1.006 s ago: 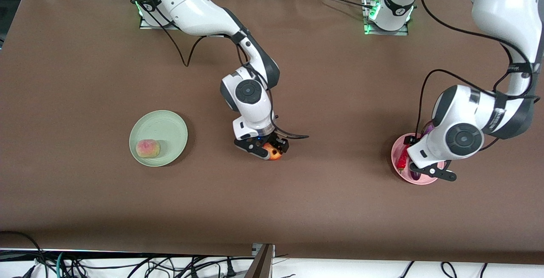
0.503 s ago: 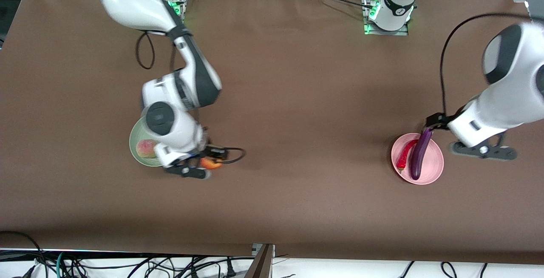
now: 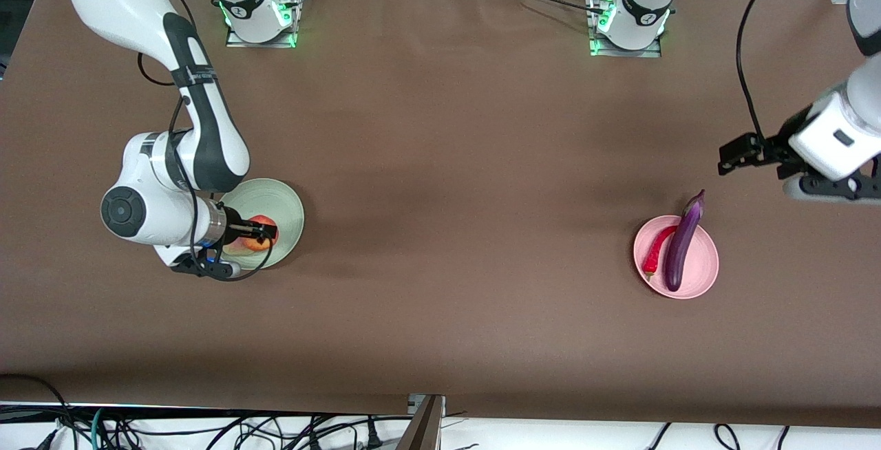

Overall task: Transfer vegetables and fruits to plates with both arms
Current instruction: 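Place the pomegranate on the green plate while the left gripper withdraws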

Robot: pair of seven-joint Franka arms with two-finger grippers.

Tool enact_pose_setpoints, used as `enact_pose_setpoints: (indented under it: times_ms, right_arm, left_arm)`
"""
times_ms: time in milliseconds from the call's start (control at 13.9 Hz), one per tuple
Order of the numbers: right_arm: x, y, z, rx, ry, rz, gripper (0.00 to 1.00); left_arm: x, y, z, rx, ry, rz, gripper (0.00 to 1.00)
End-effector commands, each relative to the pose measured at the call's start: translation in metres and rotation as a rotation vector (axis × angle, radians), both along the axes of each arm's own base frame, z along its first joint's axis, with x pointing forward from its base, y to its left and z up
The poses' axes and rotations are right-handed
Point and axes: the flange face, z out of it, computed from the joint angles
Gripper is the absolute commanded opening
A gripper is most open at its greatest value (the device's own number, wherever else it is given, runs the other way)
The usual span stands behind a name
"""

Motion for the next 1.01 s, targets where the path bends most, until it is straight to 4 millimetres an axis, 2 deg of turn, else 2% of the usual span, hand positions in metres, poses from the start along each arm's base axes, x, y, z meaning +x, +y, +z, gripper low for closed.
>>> enact_pose_setpoints:
  times_ms: [0,72,144,215,359,431,503,646,718,934]
  right_arm:
    - [-0.015,0.003,0.006,0.04,-0.005,-0.007,0.3]
    - [-0.014,0.004,0.001,0.049,-0.01,-0.017,0.6]
    - [-0.014,0.003,-0.006,0.048,-0.016,-0.024,0.99]
    - [-0.013,0.003,-0.009,0.046,-0.019,-0.025,1.0]
    - [-0.011,0.003,-0.004,0.047,-0.024,-0.028,1.0]
    - [-0.009,0.005,0.006,0.048,-0.037,-0.026,1.0]
    - [-0.005,0.007,0.027,0.051,-0.07,-0.015,1.0]
    - [-0.004,0.008,0.086,0.036,-0.14,0.003,1.0]
    - [-0.006,0.006,0.125,0.014,-0.179,0.032,1.0]
    - [-0.024,0.001,0.231,0.006,-0.171,0.034,1.0]
  left_arm:
    - [-0.033,0.006,-0.002,-0.004,-0.022,-0.015,1.0]
    - [-0.035,0.005,-0.003,-0.002,-0.004,-0.021,1.0]
    - [-0.037,-0.003,0.0,0.016,0.0,-0.043,1.0]
    - [-0.036,-0.004,0.005,0.049,-0.002,-0.058,1.0]
    - [-0.032,0.0,0.001,0.056,0.004,-0.054,1.0]
    - [-0.033,0.003,0.0,0.055,0.012,-0.049,1.0]
    - [-0.031,0.004,-0.004,0.052,0.018,-0.044,1.0]
    - [-0.029,0.003,-0.004,0.051,0.015,-0.047,1.0]
    - [-0.029,0.004,-0.004,0.048,0.017,-0.045,1.0]
    - [-0.027,-0.003,0.003,0.044,0.0,-0.06,1.0]
